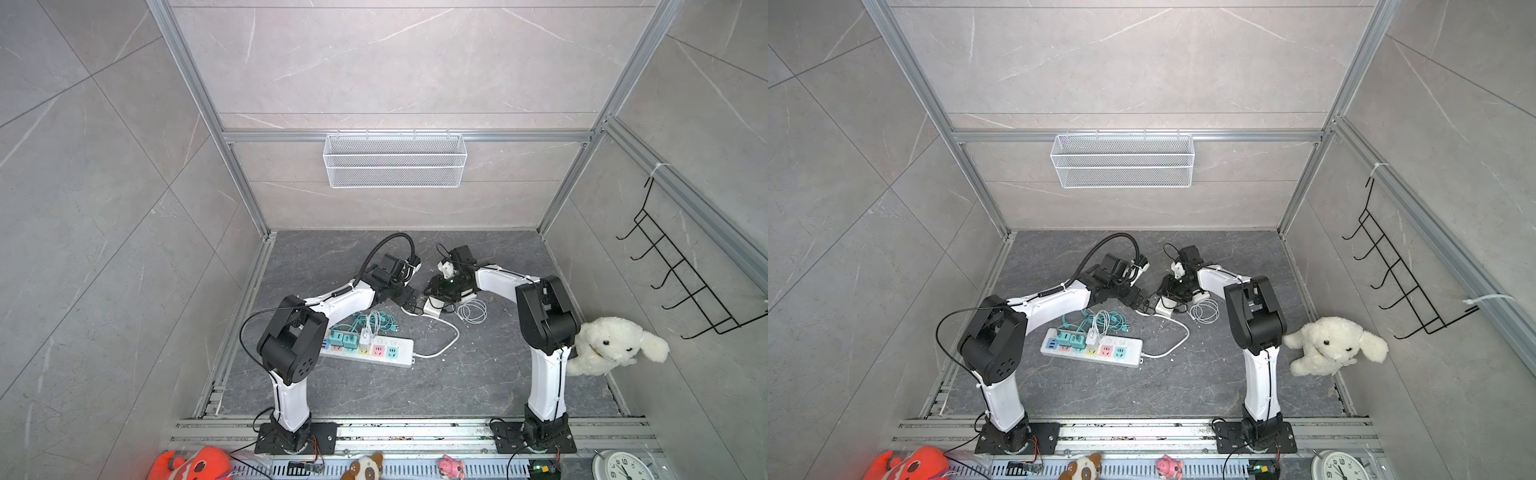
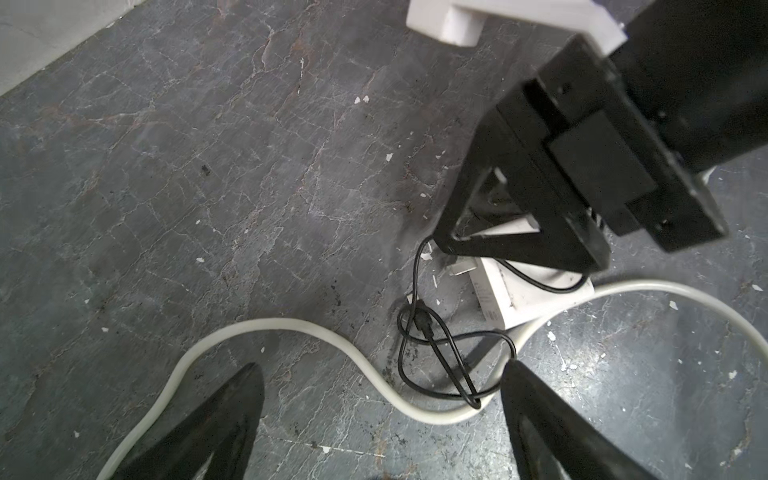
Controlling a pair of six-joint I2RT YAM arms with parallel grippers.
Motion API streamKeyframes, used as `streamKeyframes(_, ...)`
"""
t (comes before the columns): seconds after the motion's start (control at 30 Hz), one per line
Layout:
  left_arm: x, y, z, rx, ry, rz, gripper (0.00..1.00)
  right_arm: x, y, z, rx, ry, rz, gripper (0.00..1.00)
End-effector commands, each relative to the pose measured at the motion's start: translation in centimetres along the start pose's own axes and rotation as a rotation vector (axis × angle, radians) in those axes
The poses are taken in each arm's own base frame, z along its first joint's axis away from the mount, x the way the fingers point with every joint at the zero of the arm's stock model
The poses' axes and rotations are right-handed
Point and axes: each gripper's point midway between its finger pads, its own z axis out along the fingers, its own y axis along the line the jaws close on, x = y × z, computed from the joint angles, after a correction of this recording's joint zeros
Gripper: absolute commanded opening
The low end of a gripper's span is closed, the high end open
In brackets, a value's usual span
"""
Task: Insert the plug
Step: 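Close the left gripper on the white charger with black cable while right hovers beside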
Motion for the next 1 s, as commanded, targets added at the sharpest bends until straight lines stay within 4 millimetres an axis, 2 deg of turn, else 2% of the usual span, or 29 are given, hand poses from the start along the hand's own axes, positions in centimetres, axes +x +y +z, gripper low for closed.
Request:
streamKeyframes(0.0,-1.4,-2.7,0.6,0.036,-0.019,0.103,0.91,1.5,-0.4,-2.0,0.043,0.005,-0.035,0.55)
streamKeyframes(0.13,-0.5,-5.2,1.6,0.077,-0.015,0.22,0.91,2.1,-2.5,-4.6,0.151,-0.039,-0.041,0.62)
streamKeyframes(0.23,0.1,-7.1,1.8,0.129,-0.048,0.362,0.9,2.0,-3.8,-6.9,0.162,-0.096,-0.009,0.63)
streamKeyframes(0.4,-0.6,-7.7,0.6,0.174,-0.082,0.491,0.9,3.4,-6.1,-10.1,0.177,-0.143,0.027,0.63)
streamKeyframes(0.5,0.5,-9.1,0.5,0.263,-0.073,0.637,0.92,5.1,-7.2,-10.9,0.172,-0.148,0.048,0.63)
streamKeyframes(0.6,0.7,-9.0,1.4,0.263,-0.088,0.725,0.92,6.6,-7.7,-11.6,0.164,-0.156,0.064,0.63)
streamKeyframes(0.77,0.5,-10.1,1.7,0.369,-0.074,0.78,0.9,8.7,-8.1,-12.9,0.144,-0.181,0.085,0.63)
streamKeyframes(0.97,0.3,-10.9,2.6,0.436,-0.068,0.823,0.88,9.8,-8.4,-13.7,0.135,-0.19,0.092,0.63)
